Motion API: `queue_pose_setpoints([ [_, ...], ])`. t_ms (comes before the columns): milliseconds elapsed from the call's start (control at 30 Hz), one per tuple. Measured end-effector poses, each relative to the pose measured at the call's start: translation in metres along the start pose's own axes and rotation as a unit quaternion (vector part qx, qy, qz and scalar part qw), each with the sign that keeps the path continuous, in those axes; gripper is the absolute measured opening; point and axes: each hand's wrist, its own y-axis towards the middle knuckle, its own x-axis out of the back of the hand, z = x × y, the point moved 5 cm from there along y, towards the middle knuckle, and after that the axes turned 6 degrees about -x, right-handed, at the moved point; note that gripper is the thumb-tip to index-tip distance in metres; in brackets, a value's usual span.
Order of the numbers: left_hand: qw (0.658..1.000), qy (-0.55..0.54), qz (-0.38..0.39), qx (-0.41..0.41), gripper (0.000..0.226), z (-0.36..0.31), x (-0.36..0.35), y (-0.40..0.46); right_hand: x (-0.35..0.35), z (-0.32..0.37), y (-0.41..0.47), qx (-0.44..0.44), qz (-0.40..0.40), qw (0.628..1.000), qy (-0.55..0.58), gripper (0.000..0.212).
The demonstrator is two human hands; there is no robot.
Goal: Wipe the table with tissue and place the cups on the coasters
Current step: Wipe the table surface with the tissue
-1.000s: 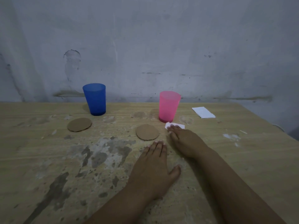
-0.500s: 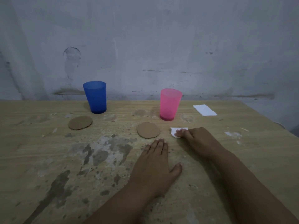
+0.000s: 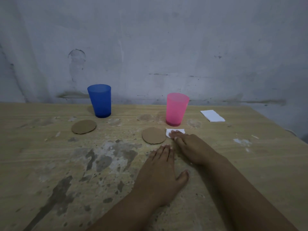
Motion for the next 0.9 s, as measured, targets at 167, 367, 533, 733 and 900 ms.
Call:
queue_pose_setpoints([
  [167, 1.0, -0.004, 0.003, -0.004, 0.081, -0.001, 0.002, -0.001, 0.002, -0.018, 0.015, -0.053, -0.008, 0.998, -0.025, 0.047],
  [367, 1.0, -0.003, 0.004, -0.003, 0.08, 0.0, 0.003, 0.0, 0.012, -0.028, -0.008, -0.101, -0.05, 0.993, -0.045, 0.045],
  [533, 1.0, 0.001, 0.008, -0.005, 0.081, 0.0, 0.002, -0.001, 0.007, -0.011, -0.047, -0.044, -0.054, 0.997, -0.033, 0.043],
  [733, 1.0, 0.006, 0.003, -0.009, 0.081, -0.002, 0.002, 0.0, 0.006, -0.003, -0.039, -0.015, -0.016, 0.999, -0.045, 0.044],
  [900, 1.0, -0.004, 0.005, -0.006, 0.08, -0.001, 0.003, 0.0, 0.005, -0.004, -0.002, -0.041, 0.01, 0.997, -0.07, 0.047],
])
